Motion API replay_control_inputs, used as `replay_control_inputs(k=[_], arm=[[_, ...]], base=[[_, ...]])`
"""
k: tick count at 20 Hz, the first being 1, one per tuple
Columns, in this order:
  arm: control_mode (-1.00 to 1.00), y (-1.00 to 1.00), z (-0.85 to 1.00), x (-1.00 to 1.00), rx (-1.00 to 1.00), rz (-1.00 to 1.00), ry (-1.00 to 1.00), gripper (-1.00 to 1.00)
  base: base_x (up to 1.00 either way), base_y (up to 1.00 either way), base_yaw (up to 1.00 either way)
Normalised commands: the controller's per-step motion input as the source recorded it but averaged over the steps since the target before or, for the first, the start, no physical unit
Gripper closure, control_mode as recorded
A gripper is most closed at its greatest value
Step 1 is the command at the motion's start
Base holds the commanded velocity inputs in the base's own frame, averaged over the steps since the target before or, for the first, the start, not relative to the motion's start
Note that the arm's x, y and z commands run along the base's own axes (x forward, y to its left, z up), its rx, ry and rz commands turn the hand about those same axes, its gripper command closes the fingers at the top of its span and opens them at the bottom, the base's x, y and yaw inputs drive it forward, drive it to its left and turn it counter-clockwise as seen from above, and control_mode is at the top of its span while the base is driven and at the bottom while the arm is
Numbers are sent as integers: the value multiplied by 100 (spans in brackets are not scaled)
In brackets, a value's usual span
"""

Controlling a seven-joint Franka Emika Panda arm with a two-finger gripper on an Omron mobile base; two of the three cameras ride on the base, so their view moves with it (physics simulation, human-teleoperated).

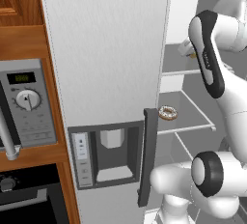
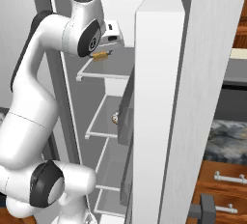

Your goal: Take the cake and donut from the fridge and place them on the empty tray on the dining counter.

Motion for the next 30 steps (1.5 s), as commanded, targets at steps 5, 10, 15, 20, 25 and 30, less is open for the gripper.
replay_control_inputs(k=[5, 10, 15, 20, 25, 30], arm=[[-100, 12, 0, -100, 9, -28, -17, 100], [-100, 33, -9, -89, 6, -27, -16, 100], [-100, 6, 7, -80, 7, -13, -2, 100], [-100, 0, -3, -58, 5, 0, -2, 100], [-100, 1, 0, -80, 2, -1, -10, 100], [100, 1, 7, -37, 2, -1, -3, 100]], base=[[0, 0, 0], [0, 0, 0], [0, 0, 0], [0, 0, 0], [0, 0, 0], [-60, 0, -2]])
